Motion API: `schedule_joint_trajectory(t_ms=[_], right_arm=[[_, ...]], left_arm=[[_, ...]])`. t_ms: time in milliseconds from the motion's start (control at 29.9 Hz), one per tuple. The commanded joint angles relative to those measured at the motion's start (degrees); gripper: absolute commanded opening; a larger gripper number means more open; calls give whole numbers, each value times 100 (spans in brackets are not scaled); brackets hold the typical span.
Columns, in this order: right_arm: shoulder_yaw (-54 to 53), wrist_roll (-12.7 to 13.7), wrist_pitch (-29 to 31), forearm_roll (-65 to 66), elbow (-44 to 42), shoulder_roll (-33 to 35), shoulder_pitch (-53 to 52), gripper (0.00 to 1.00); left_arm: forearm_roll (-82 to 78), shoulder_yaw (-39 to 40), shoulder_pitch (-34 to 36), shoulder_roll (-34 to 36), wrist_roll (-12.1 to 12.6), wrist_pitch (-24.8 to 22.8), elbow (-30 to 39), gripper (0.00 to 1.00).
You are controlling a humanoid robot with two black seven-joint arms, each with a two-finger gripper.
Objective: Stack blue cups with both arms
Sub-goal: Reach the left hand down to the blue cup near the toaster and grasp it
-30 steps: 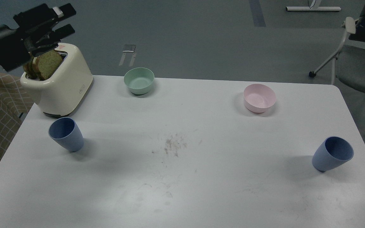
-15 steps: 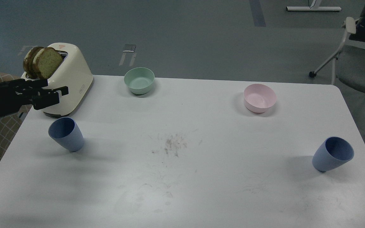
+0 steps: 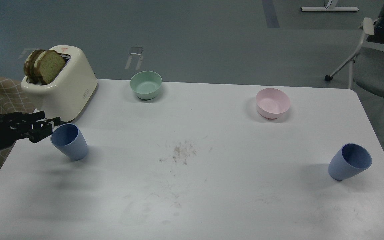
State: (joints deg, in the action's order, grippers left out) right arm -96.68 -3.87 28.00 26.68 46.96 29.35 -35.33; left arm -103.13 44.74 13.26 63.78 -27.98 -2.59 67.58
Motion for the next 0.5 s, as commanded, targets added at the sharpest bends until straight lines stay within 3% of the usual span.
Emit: schedule_joint_trajectory(t_ms=[0,234,334,468], right_arm=[[0,0,0,4,41,9,-1,100],[0,0,0,4,77,9,34,100],[0,0,0,4,85,9,52,100],[0,0,0,4,85,9,52,100]], left_arm=[[-31,0,-8,-252,-2,13,-254,51],[-31,0,-43,-446,-2,13,-473,48],[-31,0,-43,-437,-2,21,-482,27],[-40,0,-43,-446,-2,21,-482,10]])
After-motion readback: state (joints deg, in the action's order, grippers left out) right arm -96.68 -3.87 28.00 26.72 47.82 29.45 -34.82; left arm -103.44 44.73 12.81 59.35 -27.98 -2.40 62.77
